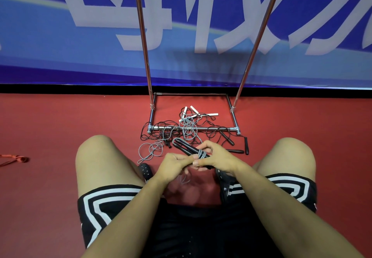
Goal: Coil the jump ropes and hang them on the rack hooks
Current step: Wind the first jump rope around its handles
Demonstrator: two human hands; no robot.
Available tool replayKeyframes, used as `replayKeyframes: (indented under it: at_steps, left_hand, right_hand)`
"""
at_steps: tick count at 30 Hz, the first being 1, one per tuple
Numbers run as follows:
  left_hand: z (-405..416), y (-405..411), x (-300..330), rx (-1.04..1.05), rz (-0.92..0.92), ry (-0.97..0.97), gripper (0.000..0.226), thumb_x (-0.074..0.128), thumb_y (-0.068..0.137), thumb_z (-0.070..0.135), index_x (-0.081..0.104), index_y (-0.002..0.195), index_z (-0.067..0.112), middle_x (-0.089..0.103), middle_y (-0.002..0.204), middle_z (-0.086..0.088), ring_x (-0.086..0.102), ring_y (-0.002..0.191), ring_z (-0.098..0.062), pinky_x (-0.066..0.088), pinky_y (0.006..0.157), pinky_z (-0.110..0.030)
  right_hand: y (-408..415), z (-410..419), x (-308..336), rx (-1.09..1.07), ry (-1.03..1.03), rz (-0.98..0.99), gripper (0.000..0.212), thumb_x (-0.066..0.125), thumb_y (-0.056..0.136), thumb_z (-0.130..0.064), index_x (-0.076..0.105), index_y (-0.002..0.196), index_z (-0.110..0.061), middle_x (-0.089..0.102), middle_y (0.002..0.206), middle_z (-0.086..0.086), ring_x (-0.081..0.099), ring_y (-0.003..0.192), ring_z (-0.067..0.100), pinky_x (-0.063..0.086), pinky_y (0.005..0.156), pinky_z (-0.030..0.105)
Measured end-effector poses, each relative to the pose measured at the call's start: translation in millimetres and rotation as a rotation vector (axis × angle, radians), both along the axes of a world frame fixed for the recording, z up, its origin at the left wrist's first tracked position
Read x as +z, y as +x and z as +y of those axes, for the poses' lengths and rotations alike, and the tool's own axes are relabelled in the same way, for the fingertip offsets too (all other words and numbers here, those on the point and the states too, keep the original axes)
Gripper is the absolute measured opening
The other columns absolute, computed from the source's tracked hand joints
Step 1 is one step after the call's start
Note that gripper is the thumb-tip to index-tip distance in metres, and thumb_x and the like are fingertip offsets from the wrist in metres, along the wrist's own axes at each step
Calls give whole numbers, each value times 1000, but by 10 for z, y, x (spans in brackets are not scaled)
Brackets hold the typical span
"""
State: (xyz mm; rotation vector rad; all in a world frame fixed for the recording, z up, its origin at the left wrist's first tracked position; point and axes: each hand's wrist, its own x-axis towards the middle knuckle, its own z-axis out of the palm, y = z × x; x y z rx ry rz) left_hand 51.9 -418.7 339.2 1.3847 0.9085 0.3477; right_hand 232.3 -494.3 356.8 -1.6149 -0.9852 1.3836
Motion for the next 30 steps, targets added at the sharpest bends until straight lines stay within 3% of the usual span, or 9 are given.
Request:
replayKeyframes:
  at_steps: [2, 6, 10, 14, 18, 22, 26, 30]
  left_hand:
    - [-5, 0, 6, -19, -8, 0, 37, 74, 92, 37, 79, 74, 5, 57, 50, -3, 37, 44, -8, 27, 48, -21]
    - [6, -10, -18, -81, -11, 4, 38, 73, 93, 34, 73, 59, 18, 50, 50, -2, 33, 46, -8, 24, 47, -22]
    - [25, -25, -20, -100, -37, -57, 31, 71, 93, 34, 79, 69, 16, 49, 47, 1, 33, 46, -9, 23, 46, -21]
    - [24, -29, -43, -102, -53, -72, 29, 72, 93, 32, 80, 83, 7, 55, 54, -3, 36, 49, -10, 28, 46, -18]
    - [8, 33, -54, -98, -64, -127, 30, 61, 101, 25, 74, 89, 1, 74, 75, -8, 50, 47, -10, 41, 48, -20]
    - [-7, 75, -62, -27, 80, -91, 36, 62, 101, 33, 70, 89, 0, 64, 55, -5, 53, 41, -12, 45, 47, -22]
    - [8, 55, -52, 41, 117, -61, 46, 67, 97, 42, 68, 69, 5, 59, 52, -6, 45, 39, -13, 38, 45, -21]
    - [-10, 62, -40, 75, 144, -46, 52, 66, 95, 49, 70, 68, 5, 65, 55, -7, 45, 38, -12, 36, 42, -20]
  right_hand:
    - [-13, -3, 9, -14, -30, 118, 52, 84, 79, 0, 53, 120, -8, 72, 102, 8, 70, 82, 21, 57, 62, 28]
    - [-27, -36, 18, 31, -105, 206, 54, 78, 87, 0, 45, 128, -11, 65, 85, 12, 60, 61, 20, 43, 46, 23]
    - [-3, -33, 2, 56, -131, 236, 44, 74, 93, -12, 46, 127, -12, 63, 93, 17, 60, 61, 19, 42, 47, 22]
    - [-17, -12, 32, 68, -118, 243, 27, 59, 102, -33, 47, 113, -12, 66, 84, 12, 61, 63, 17, 38, 55, 24]
    - [0, 11, -17, 28, -103, 110, 35, 64, 100, -33, 48, 119, -9, 71, 87, 5, 66, 65, 17, 42, 51, 22]
    - [4, 47, -60, 20, -45, -48, 43, 68, 98, -36, 48, 128, -11, 73, 97, 8, 67, 67, 21, 44, 52, 23]
    - [-7, 61, -44, 64, 29, -169, 17, 66, 99, -36, 63, 112, -24, 68, 67, 8, 51, 52, 15, 40, 52, 24]
    - [-44, 84, -60, 58, 47, -224, 31, 59, 102, -43, 65, 109, -13, 61, 64, 5, 48, 49, 11, 40, 54, 27]
